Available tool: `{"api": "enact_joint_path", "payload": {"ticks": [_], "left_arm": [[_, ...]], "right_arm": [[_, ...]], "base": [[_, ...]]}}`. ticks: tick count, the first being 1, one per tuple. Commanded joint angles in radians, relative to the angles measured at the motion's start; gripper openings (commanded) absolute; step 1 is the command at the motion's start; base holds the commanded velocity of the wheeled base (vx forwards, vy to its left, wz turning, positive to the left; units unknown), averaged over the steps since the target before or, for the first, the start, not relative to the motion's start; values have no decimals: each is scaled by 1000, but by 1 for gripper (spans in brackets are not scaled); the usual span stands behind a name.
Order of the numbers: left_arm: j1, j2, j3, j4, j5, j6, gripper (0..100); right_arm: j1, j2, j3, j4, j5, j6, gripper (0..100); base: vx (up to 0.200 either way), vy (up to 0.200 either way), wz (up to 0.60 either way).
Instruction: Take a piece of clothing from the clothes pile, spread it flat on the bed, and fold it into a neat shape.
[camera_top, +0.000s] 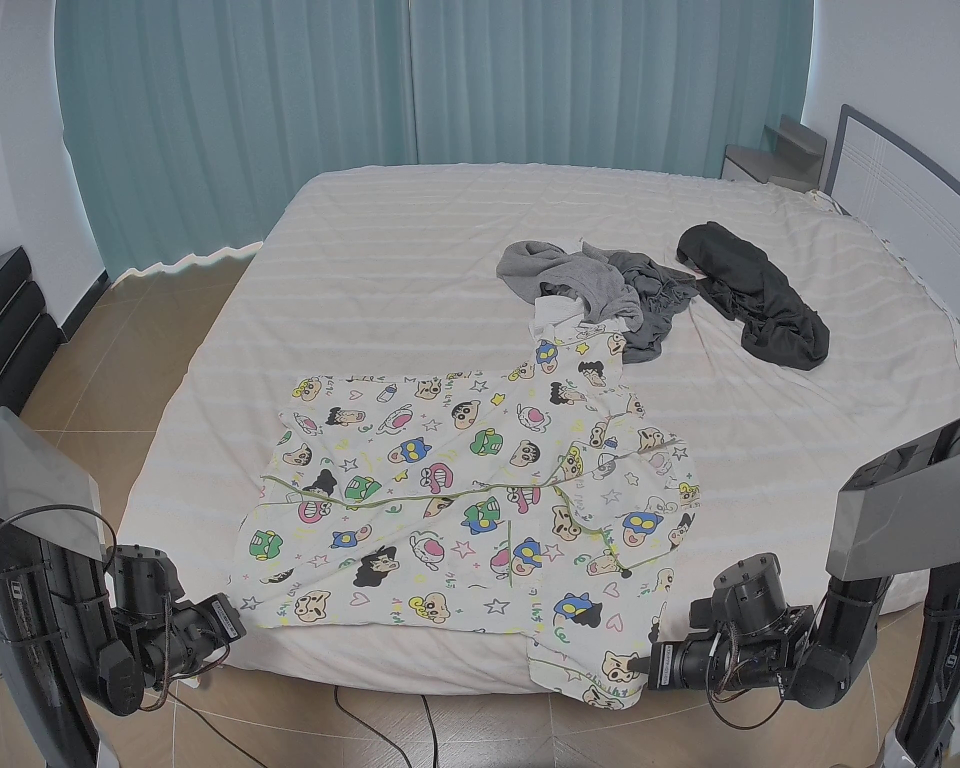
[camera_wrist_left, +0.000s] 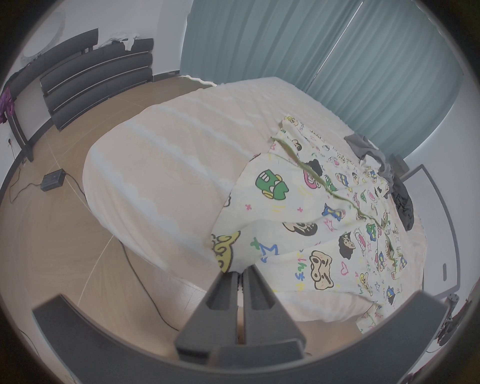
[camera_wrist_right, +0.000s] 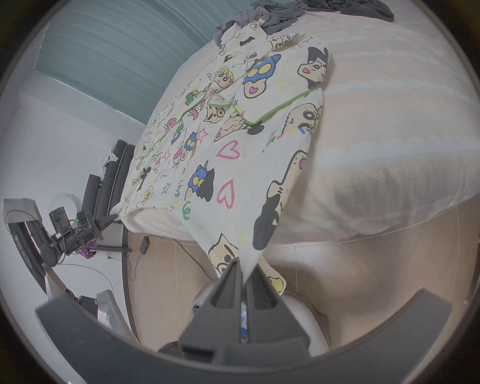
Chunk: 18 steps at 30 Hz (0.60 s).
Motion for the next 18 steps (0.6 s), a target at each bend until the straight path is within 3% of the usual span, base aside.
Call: {"api": "enact_joint_path", "payload": {"ticks": [1, 18], "left_arm": [[-4, -10, 12, 24, 0, 6, 0], [-12, -45, 12, 125, 0, 100, 0]], "right_arm": [[3, -9, 34, -6, 12, -14, 0], [1, -1, 120, -124, 45, -33, 0]], "base": [[0, 0, 0], [0, 0, 0]]}}
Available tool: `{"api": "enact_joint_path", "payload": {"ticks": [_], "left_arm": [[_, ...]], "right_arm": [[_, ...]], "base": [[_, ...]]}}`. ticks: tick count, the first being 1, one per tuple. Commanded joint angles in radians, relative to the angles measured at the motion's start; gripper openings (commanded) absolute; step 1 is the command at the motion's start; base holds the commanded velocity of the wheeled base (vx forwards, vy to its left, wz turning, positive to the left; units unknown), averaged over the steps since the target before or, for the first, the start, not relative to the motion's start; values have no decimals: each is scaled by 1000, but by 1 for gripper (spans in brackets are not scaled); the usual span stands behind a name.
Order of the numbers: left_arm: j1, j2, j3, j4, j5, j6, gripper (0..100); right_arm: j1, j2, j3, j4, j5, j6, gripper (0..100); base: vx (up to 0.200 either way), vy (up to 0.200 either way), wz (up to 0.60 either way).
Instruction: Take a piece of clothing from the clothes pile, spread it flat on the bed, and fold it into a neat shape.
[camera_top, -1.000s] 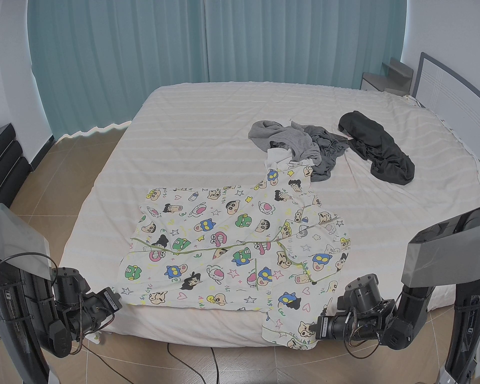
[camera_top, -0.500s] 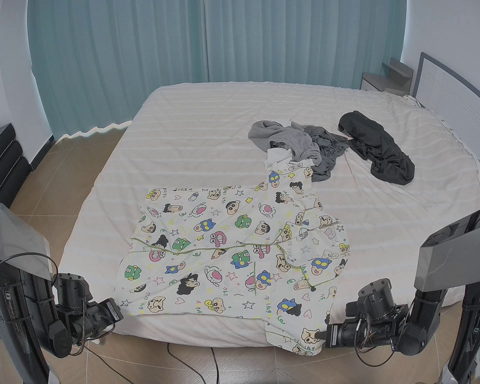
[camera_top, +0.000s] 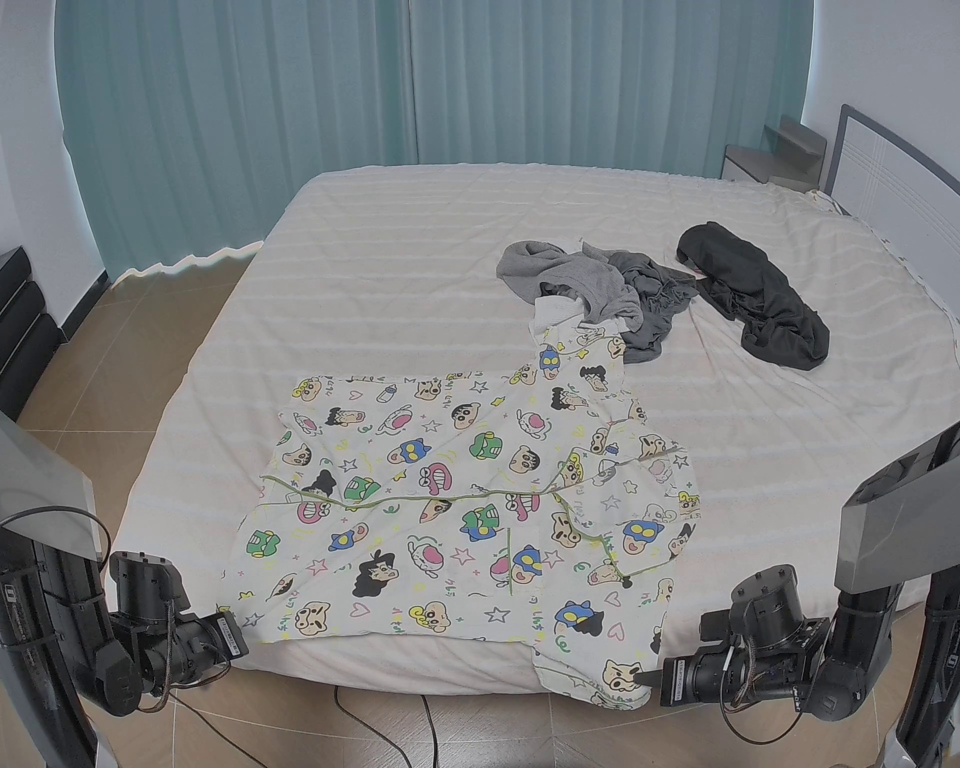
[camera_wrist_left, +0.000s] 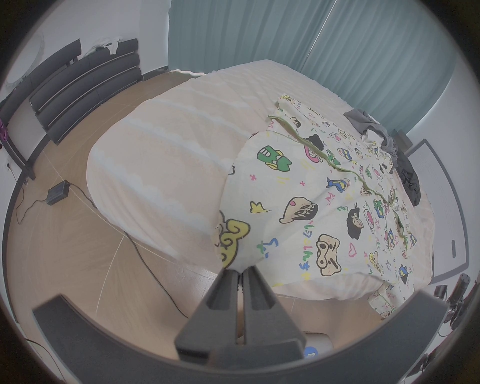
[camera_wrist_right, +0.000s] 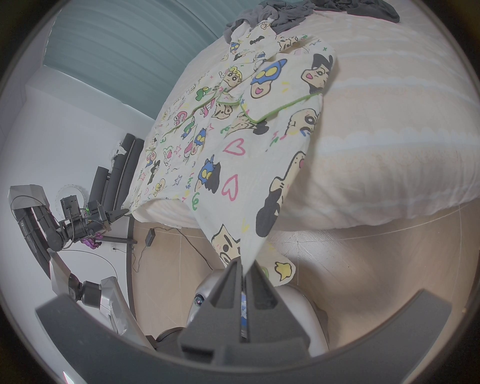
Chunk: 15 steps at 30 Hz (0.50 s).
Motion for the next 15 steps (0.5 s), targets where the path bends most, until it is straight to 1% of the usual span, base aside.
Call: {"api": "enact_joint_path", "payload": {"ticks": [1, 6, 7, 11, 15], "left_arm": [[0, -18, 10, -9, 0, 2, 0], [0, -20, 6, -89, -2, -1, 0], [0, -20, 8, -121, 0, 0, 0], [0, -20, 0, -162, 1, 0, 0], [-4, -18, -30, -220, 6, 0, 0]], "right_arm": [[-1, 3, 4, -10, 2, 2, 0], [-4, 2, -2, -69, 2, 12, 0], [-9, 2, 2, -99, 2, 13, 0], [-29, -1, 9, -161, 4, 18, 0], [-64, -3, -1, -239, -1, 58, 0]], "base": [[0, 0, 0], [0, 0, 0], [0, 0, 0], [0, 0, 0], [0, 0, 0]]}}
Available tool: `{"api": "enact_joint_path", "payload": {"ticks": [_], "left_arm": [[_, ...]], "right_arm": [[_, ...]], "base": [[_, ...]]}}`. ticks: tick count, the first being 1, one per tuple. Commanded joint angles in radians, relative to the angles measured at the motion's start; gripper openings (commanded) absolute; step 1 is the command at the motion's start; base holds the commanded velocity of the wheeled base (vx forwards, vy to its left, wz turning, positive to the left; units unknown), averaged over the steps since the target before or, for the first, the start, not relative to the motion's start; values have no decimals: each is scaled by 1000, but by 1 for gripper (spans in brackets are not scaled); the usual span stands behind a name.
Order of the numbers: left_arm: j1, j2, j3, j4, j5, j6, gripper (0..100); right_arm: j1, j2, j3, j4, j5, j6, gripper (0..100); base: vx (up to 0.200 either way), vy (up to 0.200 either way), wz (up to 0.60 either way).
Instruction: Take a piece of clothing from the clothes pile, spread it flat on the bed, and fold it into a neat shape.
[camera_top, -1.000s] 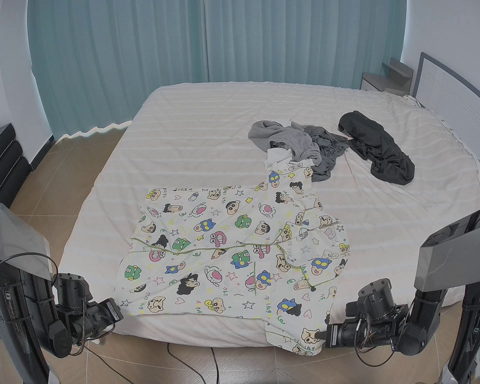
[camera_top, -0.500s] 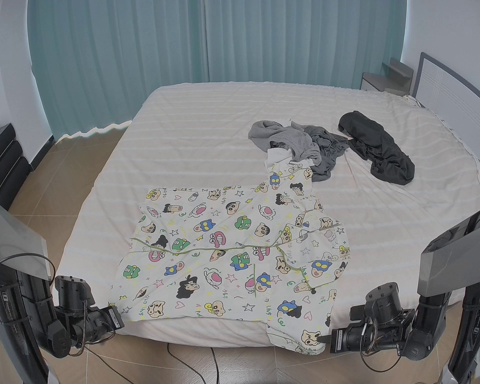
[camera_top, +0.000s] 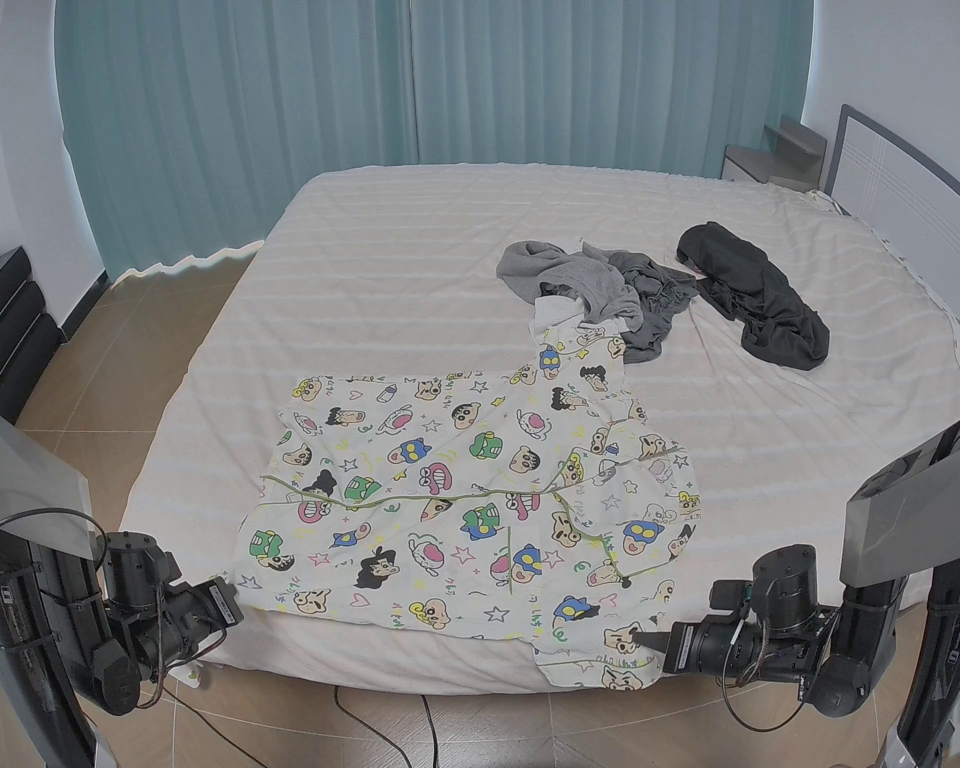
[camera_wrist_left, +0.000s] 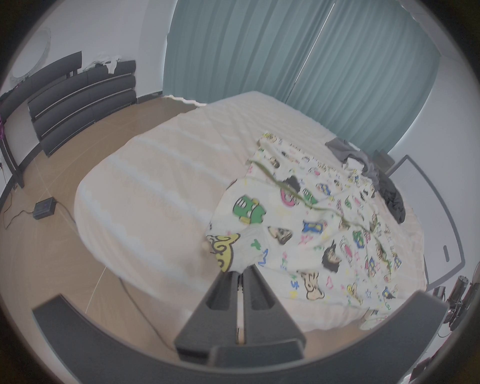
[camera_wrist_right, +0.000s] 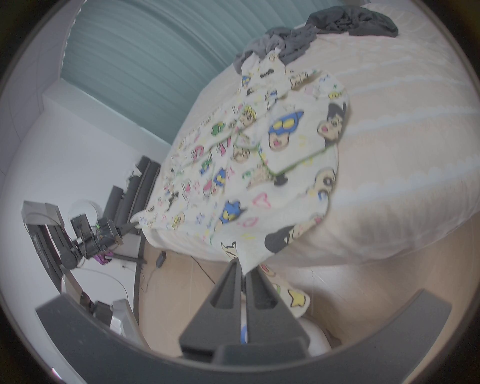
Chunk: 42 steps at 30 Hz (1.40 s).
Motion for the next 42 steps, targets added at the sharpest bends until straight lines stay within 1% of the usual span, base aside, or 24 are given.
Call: {"api": "enact_joint_path", "payload": {"ticks": [1, 6, 9, 10, 11, 14, 16, 17, 18, 19, 20, 21, 22, 26, 27, 28, 29, 30, 32, 37, 40, 42], "left_arm": [[-6, 2, -36, -46, 3, 0, 0], [-22, 2, -99, -51, 14, 0, 0], [-38, 4, -157, -51, 40, 0, 0], [-38, 4, -157, -51, 40, 0, 0], [-45, 8, -206, -48, 42, 1, 0], [-57, 14, -260, -33, 45, 4, 0], [-64, 10, -300, 3, 45, 13, 0], [-66, 8, -343, 60, 46, 29, 0], [-66, 8, -343, 60, 46, 29, 0], [-66, 8, -377, 104, 49, 30, 0], [-64, 8, -437, 168, 69, 30, 0], [-64, 8, -446, 178, 72, 30, 0], [-64, 10, -487, 222, 82, 30, 0], [-64, 14, -582, 333, 86, 30, 0], [-64, 14, -582, 333, 86, 30, 0], [-64, 14, -631, 400, 86, 30, 0], [-64, 14, -660, 431, 86, 30, 0], [-64, 14, -660, 431, 86, 30, 0], [-64, 28, -734, 510, 86, 27, 0], [-64, 77, -840, 586, 88, 27, 0], [-64, 99, -875, 621, 86, 26, 0], [-64, 131, -923, 652, 86, 23, 0]], "right_arm": [[-39, 0, -8, -53, -5, 28, 0], [-85, -1, -20, -117, -8, 29, 0], [-115, -3, -49, -120, -8, 28, 0], [-115, -3, -49, -120, -8, 28, 0], [-129, -1, -72, -119, -8, 26, 0], [-134, -1, -105, -117, -9, 26, 0], [-137, -3, -134, -111, -11, 26, 0], [-148, -3, -167, -105, -11, 26, 0], [-148, -3, -167, -105, -11, 26, 0], [-155, -1, -192, -90, -11, 25, 0], [-167, -3, -240, -47, -11, 26, 0], [-171, -3, -247, -39, -11, 26, 0], [-183, -3, -290, -2, -11, 26, 0], [-210, 6, -396, 75, -11, 26, 0], [-210, 6, -396, 75, -11, 26, 0], [-220, 11, -440, 111, -12, 26, 0], [-223, 17, -462, 127, -12, 26, 0], [-223, 17, -462, 127, -12, 26, 0], [-233, 37, -517, 145, -19, 26, 0], [-241, 65, -585, 190, -28, 26, 0], [-241, 74, -591, 200, -28, 25, 0], [-243, 84, -608, 202, -28, 25, 0]], "base": [[0, 0, 0], [0, 0, 0], [0, 0, 0], [0, 0, 0], [0, 0, 0], [0, 0, 0], [0, 0, 0], [0, 0, 0], [0, 0, 0], [0, 0, 0], [0, 0, 0], [0, 0, 0], [0, 0, 0], [0, 0, 0], [0, 0, 0], [0, 0, 0], [0, 0, 0], [0, 0, 0], [0, 0, 0], [0, 0, 0], [0, 0, 0], [0, 0, 0]]}}
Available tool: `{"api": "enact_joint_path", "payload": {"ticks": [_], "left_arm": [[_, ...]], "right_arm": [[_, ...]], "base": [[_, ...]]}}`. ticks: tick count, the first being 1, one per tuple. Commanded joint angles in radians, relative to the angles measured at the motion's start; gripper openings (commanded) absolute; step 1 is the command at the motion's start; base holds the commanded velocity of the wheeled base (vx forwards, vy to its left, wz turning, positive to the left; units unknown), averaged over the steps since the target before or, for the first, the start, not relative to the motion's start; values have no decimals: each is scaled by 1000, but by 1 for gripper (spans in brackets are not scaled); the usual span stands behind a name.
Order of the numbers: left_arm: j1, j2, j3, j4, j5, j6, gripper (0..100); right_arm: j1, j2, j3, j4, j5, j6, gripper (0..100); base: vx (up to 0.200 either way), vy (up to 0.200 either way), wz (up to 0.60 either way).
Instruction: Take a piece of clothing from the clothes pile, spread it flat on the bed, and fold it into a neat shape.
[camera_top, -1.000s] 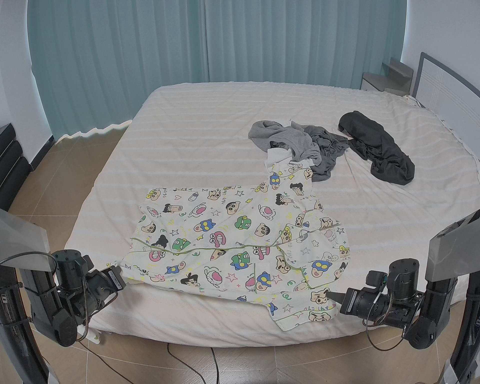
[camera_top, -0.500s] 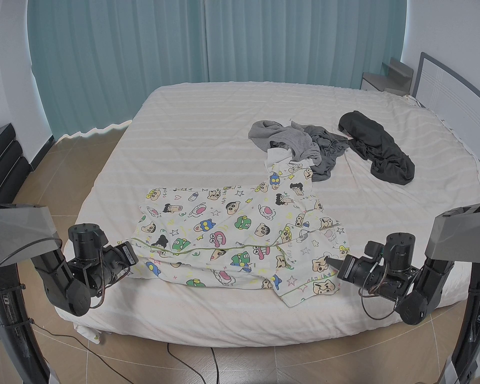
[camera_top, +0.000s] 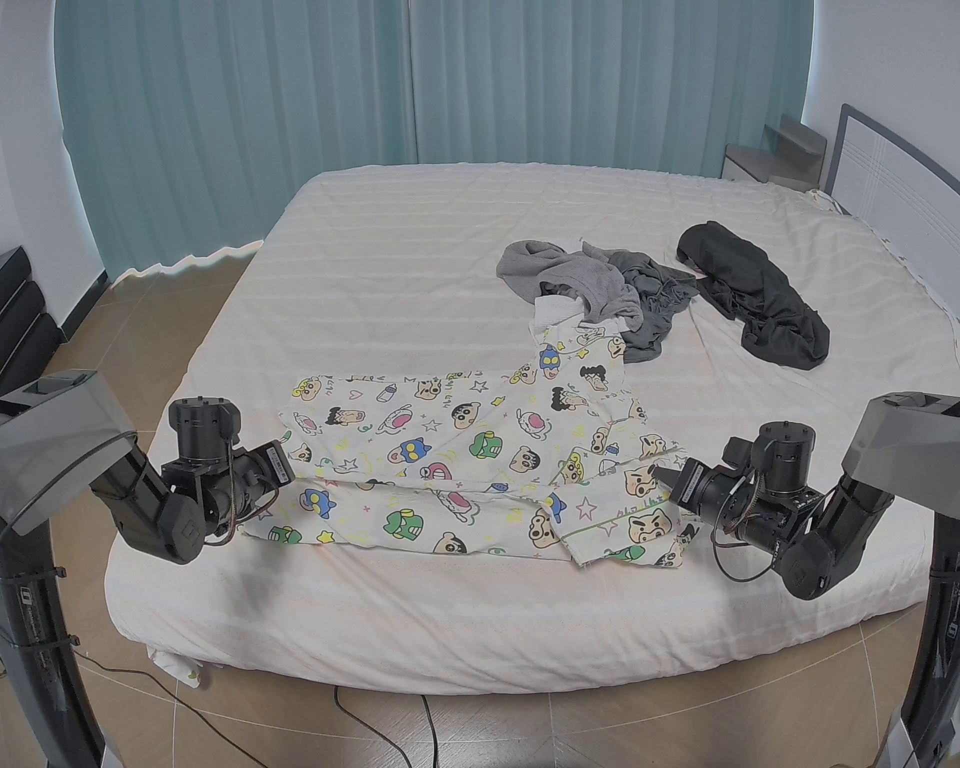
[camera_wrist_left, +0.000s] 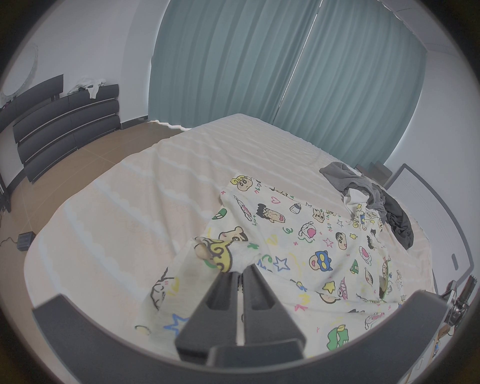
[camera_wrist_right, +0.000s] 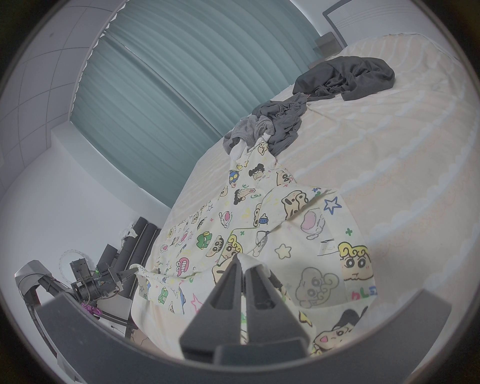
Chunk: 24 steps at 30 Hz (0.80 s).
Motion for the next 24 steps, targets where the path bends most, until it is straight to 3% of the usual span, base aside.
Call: {"api": "enact_joint_path", "payload": {"ticks": [1, 9, 10, 19, 24], "left_arm": [[0, 78, -96, 38, 1, -10, 0], [2, 109, -178, 87, 1, -87, 0], [2, 112, -187, 97, 1, -95, 100], [3, 130, -224, 111, 7, -111, 100], [18, 103, -213, 111, 53, -111, 100]], "right_arm": [[-6, 37, -50, 10, -2, -1, 0], [-20, 56, -111, 60, -13, -1, 0], [-20, 63, -123, 64, -14, -1, 100], [-24, 62, -131, 67, -34, 1, 100], [-55, 11, -90, 61, -54, 6, 100]], "base": [[0, 0, 0], [0, 0, 0], [0, 0, 0], [0, 0, 0], [0, 0, 0]]}}
